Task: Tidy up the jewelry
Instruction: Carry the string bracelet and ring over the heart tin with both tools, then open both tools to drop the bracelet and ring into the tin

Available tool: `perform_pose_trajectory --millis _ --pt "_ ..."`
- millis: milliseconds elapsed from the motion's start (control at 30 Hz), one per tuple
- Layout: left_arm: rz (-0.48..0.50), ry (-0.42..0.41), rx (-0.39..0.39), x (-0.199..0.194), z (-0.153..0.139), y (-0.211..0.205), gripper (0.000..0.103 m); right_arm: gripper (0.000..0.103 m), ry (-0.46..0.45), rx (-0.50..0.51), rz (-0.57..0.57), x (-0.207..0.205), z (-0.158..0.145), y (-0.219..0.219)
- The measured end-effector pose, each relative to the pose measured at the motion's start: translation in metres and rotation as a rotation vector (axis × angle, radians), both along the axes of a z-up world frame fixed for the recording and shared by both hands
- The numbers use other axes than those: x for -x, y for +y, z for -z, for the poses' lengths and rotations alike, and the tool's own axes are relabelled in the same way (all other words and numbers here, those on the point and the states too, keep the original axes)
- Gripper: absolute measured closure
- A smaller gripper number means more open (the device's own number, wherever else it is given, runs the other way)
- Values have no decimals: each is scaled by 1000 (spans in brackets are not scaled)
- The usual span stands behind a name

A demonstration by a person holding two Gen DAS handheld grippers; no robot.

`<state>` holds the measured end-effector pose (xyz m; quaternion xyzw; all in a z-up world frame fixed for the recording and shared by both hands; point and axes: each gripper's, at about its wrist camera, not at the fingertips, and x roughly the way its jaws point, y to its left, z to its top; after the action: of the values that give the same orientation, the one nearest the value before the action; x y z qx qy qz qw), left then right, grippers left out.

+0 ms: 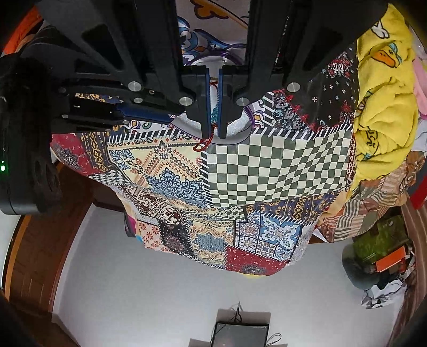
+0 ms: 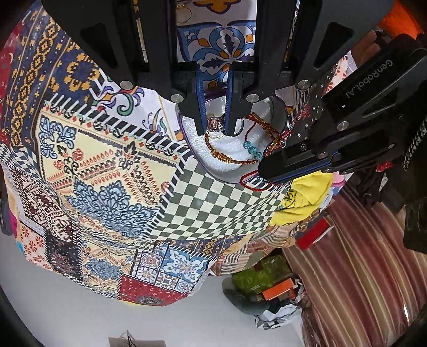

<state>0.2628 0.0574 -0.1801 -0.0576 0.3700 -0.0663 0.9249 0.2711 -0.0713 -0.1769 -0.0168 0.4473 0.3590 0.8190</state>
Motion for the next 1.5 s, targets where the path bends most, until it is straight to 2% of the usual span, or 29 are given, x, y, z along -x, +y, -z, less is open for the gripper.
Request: perform_pose_trajectory --millis 433,567,667,767,833,867,1133,1267,1333,1500 --pt "-44 5 -9 4 -1 10 100 90 -4 61 -53 8 3 15" --pt "-53 4 -25 10 -4 12 97 84 6 65 -49 7 1 15" --pt "-62 0 -46 15 -6 12 94 81 0 56 -38 9 -4 11" --pt "-71 -5 -53 20 -10 14 84 81 -15 55 -28 12 -12 8" --pt "-79 -11 -56 24 -13 15 76 81 -33 60 -17 16 -19 2" --pt "-85 -18 -55 27 -16 16 74 81 -41 61 -11 17 -22 0" --pt "-55 -40 -72 45 -33 2 74 81 -79 51 49 33 -44 -33" --pt "-33 -42 -87 56 -38 -11 72 81 -73 52 81 40 -47 -51" --pt "-24 -40 -82 60 -39 -16 68 81 -74 58 99 43 -48 -59" --pt "-3 -13 -69 71 -36 -29 67 80 -61 70 139 53 -47 -83"
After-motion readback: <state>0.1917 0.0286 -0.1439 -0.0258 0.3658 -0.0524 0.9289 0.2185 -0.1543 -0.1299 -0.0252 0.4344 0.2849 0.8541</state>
